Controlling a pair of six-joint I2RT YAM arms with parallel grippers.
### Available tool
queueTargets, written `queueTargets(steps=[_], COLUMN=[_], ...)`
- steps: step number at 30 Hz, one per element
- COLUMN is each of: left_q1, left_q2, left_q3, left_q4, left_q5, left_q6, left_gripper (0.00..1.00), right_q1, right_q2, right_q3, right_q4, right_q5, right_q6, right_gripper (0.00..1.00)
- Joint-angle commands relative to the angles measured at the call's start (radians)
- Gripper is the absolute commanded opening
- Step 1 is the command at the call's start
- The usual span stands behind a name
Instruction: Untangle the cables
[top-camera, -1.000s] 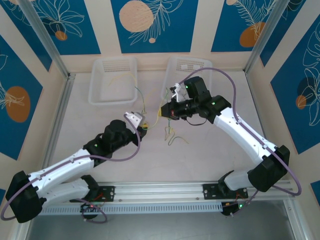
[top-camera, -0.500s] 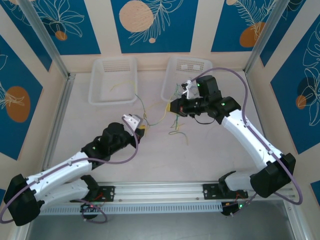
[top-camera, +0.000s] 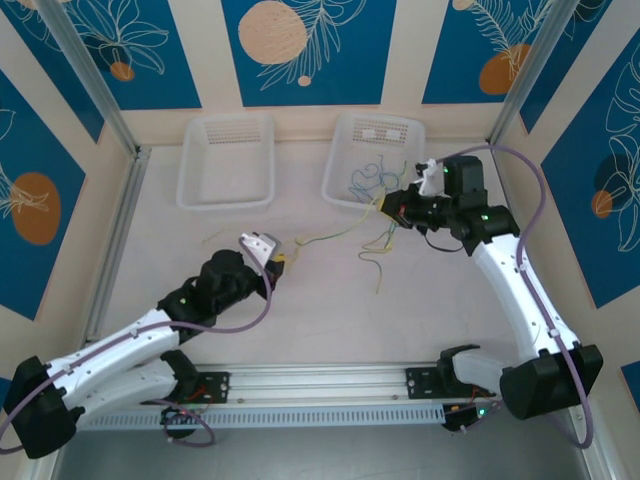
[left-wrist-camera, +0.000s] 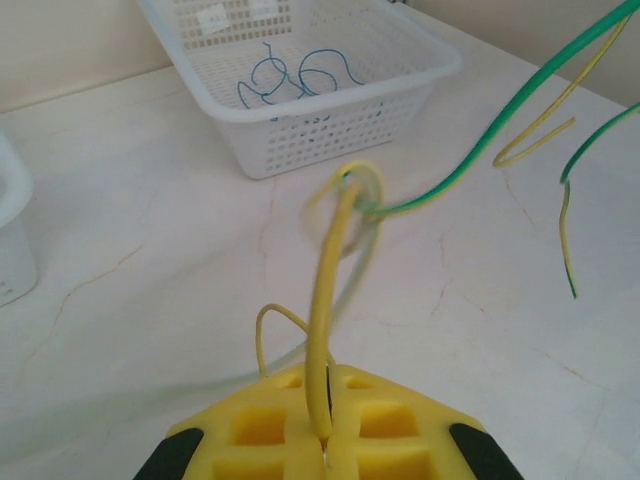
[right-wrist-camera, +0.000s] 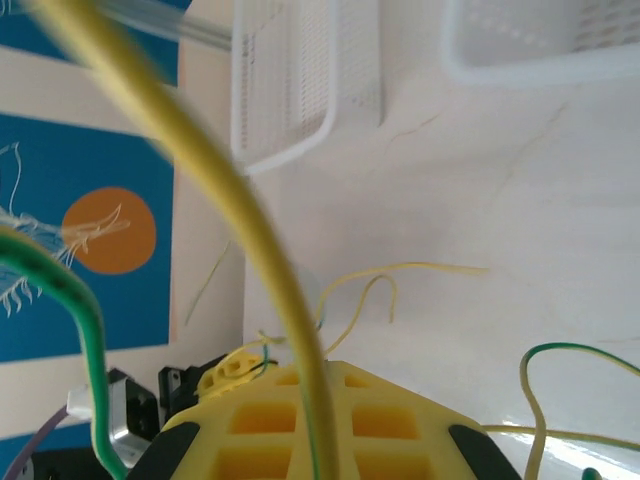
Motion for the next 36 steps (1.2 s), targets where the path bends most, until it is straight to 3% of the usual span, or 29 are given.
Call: queueTargets(steps=[1, 7, 18, 20, 25, 36], left_q1=[-0.004, 0.002, 0.009, 0.009, 0.009, 0.008], left_q2=[-0.026, -0.069, -0.048, -0.042, 0.009, 0.104], left_q3=[-0.015, -0.023, 0.001, 0.007, 0.066, 0.141], left_q4=[-0.035, -0.065, -0.078, -0.072, -0.079, -0.02], left_q5=[-0.047, -0.074, -0.096, -0.084, -0.016, 0.045], left_q6=[0.003, 0.01, -0.004, -0.004, 0.004, -0.059], left_gripper=[0.0, 0.0, 0.0, 0.0, 0.0, 0.0], right_q1=[-0.061, -0.164, -0.179, -0.135, 0.084, 0.283], right_q2=[-0.025, -0.048, -0.039, -0.035, -0.001, 0.137], right_q3=[-0.027, -0.053, -0.063, -0.066, -0.06, -0.075], right_q4=[-0.051, -0.085, -0.108, -0.091, -0.097, -0.011], right_q5=[-0.013, -0.03, -0.039, -0.072, -0.002, 0.018], right_q6=[-0.024, -0.082, -0.184, -0.202, -0.282, -0.338], right_gripper=[0.0, 0.0, 0.0, 0.0, 0.0, 0.0])
